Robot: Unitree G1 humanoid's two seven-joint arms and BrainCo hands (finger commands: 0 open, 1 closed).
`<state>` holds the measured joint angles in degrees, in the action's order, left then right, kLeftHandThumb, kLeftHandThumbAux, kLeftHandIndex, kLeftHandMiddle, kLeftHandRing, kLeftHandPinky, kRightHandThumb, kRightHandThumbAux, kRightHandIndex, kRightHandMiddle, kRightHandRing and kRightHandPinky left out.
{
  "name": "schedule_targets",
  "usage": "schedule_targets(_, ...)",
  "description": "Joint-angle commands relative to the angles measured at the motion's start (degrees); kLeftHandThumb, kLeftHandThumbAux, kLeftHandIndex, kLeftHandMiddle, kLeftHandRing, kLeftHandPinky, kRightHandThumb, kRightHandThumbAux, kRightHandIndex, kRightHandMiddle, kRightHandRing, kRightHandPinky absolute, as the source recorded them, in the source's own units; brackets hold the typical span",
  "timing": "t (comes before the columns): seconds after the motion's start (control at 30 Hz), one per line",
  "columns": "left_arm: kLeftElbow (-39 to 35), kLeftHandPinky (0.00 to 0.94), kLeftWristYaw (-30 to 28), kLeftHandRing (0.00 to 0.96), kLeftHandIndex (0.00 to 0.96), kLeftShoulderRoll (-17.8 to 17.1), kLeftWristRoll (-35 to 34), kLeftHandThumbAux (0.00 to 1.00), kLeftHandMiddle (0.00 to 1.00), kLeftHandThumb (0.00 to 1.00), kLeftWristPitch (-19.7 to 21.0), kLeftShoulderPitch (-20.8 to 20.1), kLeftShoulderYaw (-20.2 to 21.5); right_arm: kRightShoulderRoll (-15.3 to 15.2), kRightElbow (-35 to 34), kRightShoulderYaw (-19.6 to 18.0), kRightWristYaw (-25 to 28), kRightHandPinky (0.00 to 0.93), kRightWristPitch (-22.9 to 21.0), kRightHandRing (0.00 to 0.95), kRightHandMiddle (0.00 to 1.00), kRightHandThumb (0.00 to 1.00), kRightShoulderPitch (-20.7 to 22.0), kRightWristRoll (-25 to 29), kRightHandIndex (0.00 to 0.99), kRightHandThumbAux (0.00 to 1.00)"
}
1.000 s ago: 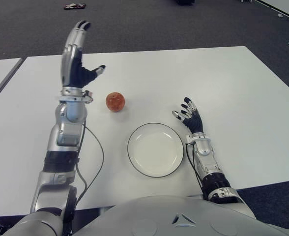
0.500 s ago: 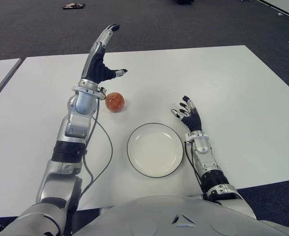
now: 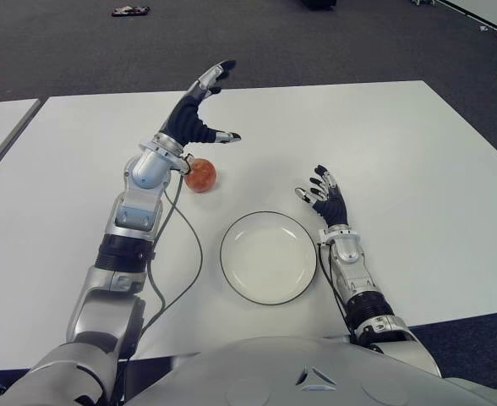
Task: Put the apples into the plate.
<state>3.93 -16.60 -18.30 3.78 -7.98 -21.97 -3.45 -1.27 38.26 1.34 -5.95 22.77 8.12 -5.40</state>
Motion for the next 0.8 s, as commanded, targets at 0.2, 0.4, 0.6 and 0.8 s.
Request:
schedule_targets(0.2,3.4,0.0,-2.2,0.0,0.0,1.3,-0.6,0.344,0.0,0.0,2.5,0.0,-1.4,0.2,4.9,0.4,0.3,0.157,-3.6,0.121,0.087,0.188,-2.6,-0.4,0.0,0.704)
schedule_targets(0.4,6.7,0.0,0.4,0.0,0.0,-0.2,5.1,0.325,0.0,0.0,2.6,0.0,-3.1,0.2,5.6,0.2,0.4,0.163,-2.9,0.119,0.083,0.197,-2.5,-0.2,0.0,0.702)
schedule_targets(0.6,7.4,0.0,1.9,0.0,0.0,-1.1,10.3,0.307,0.0,0.0,5.0,-0.2,-4.1,0.1,5.9,0.3,0.6,0.165,-2.4,0.12,0.083,0.207,-2.4,-0.2,0.0,0.697)
schedule_targets(0.8,9.2,0.0,3.6,0.0,0.0,-2.8,16.2,0.303,0.0,0.0,6.9,-0.7,-6.2,0.0,6.4,0.3,0.6,0.168,-2.2,0.121,0.083,0.218,-2.2,-0.3,0.0,0.691)
